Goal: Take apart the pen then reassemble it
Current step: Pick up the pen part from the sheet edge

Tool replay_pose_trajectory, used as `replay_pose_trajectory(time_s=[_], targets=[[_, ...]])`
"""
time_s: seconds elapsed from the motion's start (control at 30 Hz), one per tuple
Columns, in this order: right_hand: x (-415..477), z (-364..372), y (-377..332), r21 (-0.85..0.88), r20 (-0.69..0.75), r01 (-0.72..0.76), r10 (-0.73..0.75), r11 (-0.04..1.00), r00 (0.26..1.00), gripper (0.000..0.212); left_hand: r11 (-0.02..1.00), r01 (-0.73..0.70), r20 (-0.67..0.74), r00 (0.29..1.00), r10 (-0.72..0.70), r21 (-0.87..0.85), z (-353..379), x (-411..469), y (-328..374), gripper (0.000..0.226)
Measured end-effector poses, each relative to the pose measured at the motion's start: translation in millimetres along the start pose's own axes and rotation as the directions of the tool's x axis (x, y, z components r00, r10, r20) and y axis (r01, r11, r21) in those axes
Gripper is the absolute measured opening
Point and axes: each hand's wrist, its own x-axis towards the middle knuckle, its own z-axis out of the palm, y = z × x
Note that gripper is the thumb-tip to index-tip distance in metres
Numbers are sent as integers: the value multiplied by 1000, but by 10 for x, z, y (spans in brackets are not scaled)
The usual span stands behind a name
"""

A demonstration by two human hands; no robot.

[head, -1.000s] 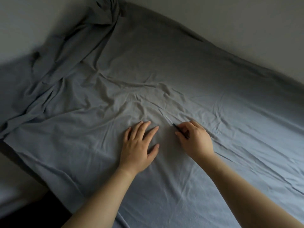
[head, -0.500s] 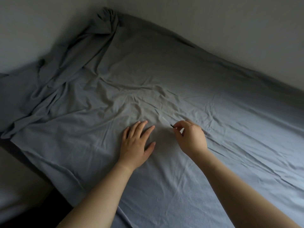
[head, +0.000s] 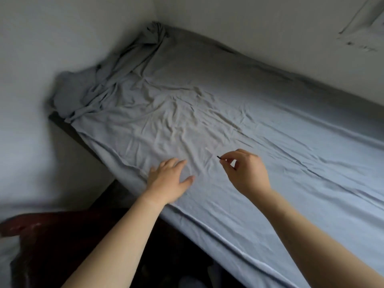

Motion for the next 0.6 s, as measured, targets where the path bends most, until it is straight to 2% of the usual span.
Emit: replay_pose_trajectory(time_s=[0.23,0.37,0.5,0.6], targets=[[-1473,-526,227,89,-7,18,-18,996,1000,4,986,-14,-94,996,-2,-167,114,-1585,716,66],[-2150,-778,242,110,9,15,-16,994,1000,6,984,-12,-110,994,-8,-178,158,-2235,930,62],[-2618,-941,328,87,-16,-65,67,994,998,7,986,-109,-76,992,100,-128,220,-2458,1173,64],[-2870,-1034,421,55,-91,-156,161,986,983,6,974,-208,-39,978,205,-95,262,-2411,1300,65]])
